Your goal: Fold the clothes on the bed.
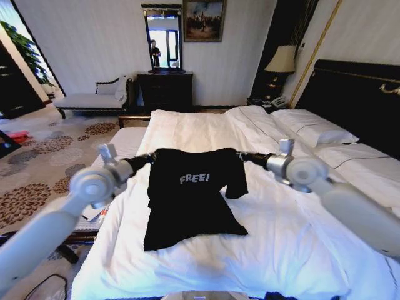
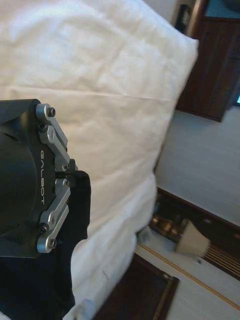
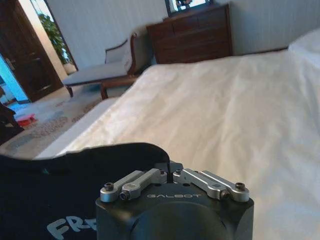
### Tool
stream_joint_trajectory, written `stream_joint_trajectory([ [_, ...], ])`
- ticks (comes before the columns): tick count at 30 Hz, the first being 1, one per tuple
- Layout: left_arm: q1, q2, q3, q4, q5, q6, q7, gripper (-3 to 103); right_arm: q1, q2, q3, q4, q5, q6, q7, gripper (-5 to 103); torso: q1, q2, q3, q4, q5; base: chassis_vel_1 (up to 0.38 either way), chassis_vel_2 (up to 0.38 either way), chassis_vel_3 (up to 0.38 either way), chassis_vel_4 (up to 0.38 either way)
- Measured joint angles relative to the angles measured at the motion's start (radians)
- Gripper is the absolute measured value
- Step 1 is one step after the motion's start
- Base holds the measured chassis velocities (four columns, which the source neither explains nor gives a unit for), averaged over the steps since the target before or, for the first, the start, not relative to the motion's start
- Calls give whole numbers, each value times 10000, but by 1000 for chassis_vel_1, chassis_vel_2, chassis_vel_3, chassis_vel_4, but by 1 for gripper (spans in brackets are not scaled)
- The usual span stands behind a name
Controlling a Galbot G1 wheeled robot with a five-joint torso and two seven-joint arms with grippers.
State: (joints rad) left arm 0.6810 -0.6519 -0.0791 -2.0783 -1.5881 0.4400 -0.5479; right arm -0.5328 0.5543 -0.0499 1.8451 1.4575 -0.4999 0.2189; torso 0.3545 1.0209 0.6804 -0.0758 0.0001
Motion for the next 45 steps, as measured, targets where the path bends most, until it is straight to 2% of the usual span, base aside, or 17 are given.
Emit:
stream_joint_trajectory([
  [4,-122,-498,586,857,472,-19,210,1,334,738,-745,-988,-554,133,-283,1,0,1,-1,5,-2,0,0,0,0],
  [5,-122,-498,586,857,472,-19,210,1,334,738,-745,-988,-554,133,-283,1,0,1,-1,5,-2,0,0,0,0],
  [9,-300,-886,1012,1799,1217,-98,593,1,755,1516,-1441,-2341,-1192,496,-675,1,0,0,0,3,-1,0,0,0,0],
  [10,-300,-886,1012,1799,1217,-98,593,1,755,1516,-1441,-2341,-1192,496,-675,1,0,0,0,3,-1,0,0,0,0],
  [14,-792,-1538,1300,3054,1870,-181,922,1,1293,2351,-1865,-3823,-1908,911,-1113,1,0,0,1,5,-3,0,0,0,0],
  [16,-986,-1753,1365,3354,1961,-183,966,1,1452,2598,-1914,-4134,-2042,993,-1183,1,0,0,1,4,-2,0,0,0,0],
  [20,-1916,-2605,1761,4720,2425,-188,1216,1,1957,3287,-2034,-5118,-2313,1250,-1283,1,0,1,0,4,-1,0,0,0,0],
  [21,-1916,-2605,1761,4720,2425,-188,1216,1,1957,3287,-2034,-5118,-2313,1250,-1283,1,0,1,0,4,-1,0,0,0,0],
  [25,-2890,-3399,2234,6146,2953,-281,1574,1,2583,3870,-2326,-6478,-2942,1593,-1568,1,0,2,0,1,0,0,0,0,0],
  [26,-2890,-3399,2234,6146,2953,-281,1574,1,2583,3870,-2326,-6478,-2942,1593,-1568,1,0,2,0,1,0,0,0,0,0],
  [28,-3389,-3876,2501,7134,3366,-384,1811,1,2955,4246,-2478,-7446,-3214,1796,-1737,1,0,2,0,2,-2,0,0,0,0],
  [29,-3389,-3876,2501,7134,3366,-384,1811,1,2955,4246,-2478,-7446,-3214,1796,-1737,1,0,2,0,2,-2,0,0,0,0],
  [32,-3900,-4386,2753,8412,3880,-537,2096,1,3358,4835,-2625,-8557,-3478,2046,-1931,1,1,1,1,-4,-1,0,0,0,0],
  [39,-4719,-5400,2892,10751,4960,-963,2618,1,4155,6581,-2827,-10835,-4159,2487,-2471,1,0,1,1,11,-4,0,0,0,0],
  [43,-5064,-5771,2895,11561,5219,-1082,2837,1,4359,6976,-2876,-11468,-4268,2603,-2609,1,-1,1,1,9,-3,0,0,0,0],
  [45,-5389,-6161,2974,12200,5389,-1173,3029,1,4506,7227,-2870,-12073,-4375,2736,-2682,1,-2,1,0,0,-1,0,0,0,0],
])
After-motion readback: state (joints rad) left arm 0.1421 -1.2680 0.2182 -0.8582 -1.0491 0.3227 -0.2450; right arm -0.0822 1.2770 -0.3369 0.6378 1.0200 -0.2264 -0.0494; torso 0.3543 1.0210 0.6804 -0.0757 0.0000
